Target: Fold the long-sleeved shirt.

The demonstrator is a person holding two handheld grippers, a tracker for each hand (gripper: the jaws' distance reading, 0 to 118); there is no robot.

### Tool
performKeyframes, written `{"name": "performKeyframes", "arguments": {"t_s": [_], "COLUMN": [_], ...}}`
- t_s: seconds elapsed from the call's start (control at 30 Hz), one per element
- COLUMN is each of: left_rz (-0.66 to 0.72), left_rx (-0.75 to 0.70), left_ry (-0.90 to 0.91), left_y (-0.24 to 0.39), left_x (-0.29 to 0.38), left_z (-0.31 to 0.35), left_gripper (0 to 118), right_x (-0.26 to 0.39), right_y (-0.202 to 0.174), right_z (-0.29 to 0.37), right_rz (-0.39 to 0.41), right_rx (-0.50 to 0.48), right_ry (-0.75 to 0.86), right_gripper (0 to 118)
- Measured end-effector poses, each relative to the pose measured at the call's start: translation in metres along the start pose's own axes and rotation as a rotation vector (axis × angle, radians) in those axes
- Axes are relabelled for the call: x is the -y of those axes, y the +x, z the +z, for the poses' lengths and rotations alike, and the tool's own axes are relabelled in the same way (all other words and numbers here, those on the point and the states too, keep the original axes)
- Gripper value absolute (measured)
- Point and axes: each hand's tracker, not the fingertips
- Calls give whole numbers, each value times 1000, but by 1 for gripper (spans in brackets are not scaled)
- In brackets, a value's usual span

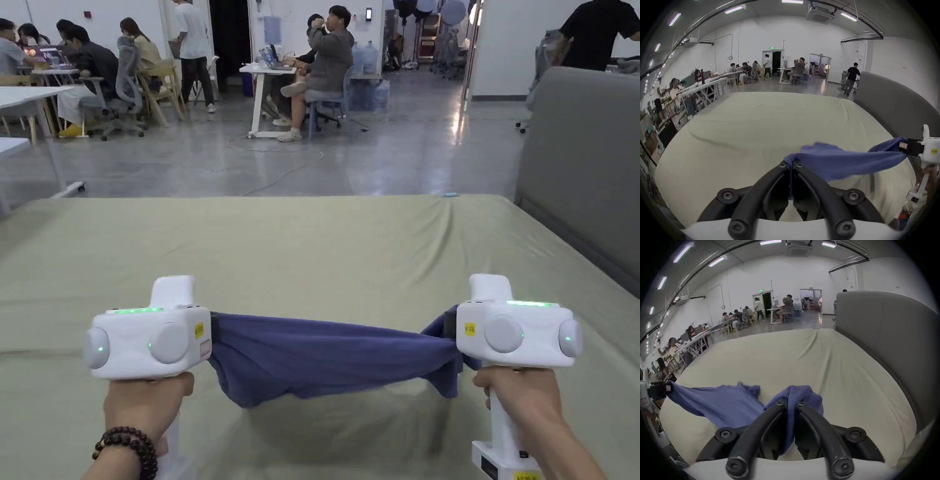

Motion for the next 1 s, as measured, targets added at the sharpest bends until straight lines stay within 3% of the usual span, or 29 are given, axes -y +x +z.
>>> {"name": "performKeyframes", "arguments": {"t_s": [0.13,0.3,0.53,0.57,0.63,0.67,0.77,0.8,0.83,0.87,0.9,0.93,1.0], "left_rz": [-4,28,80,89,91,85,98,106,127,142,141,139,104], "left_rx": [-47,-23,-20,-5,34,42,41,43,41,51,50,37,6], "left_ry": [-111,-236,-277,-272,-254,-230,-173,-167,-161,-146,-138,-142,-146], "left_y": [3,4,-11,-14,-17,-18,-23,-25,-27,-30,-27,-26,-23], "left_x": [77,162,187,185,181,179,168,163,160,157,156,154,154], "left_z": [39,71,76,80,89,96,110,112,112,112,111,106,99], "left_gripper": [0,0,1,26,101,118,118,118,114,76,19,0,0], "right_x": [69,153,184,182,172,166,146,141,138,136,137,136,138], "right_y": [0,1,6,9,14,17,24,24,25,25,23,21,24], "right_z": [34,54,60,65,79,87,110,113,116,117,113,110,107], "right_rz": [16,49,63,38,-28,-32,-64,-67,-68,-63,-50,-34,-38], "right_rx": [39,48,37,22,-2,-15,15,16,13,17,37,42,21], "right_ry": [-48,-249,-342,-328,-266,-241,-129,-134,-126,-121,-133,-113,-149], "right_gripper": [3,3,7,24,81,108,109,102,81,27,0,0,0]}}
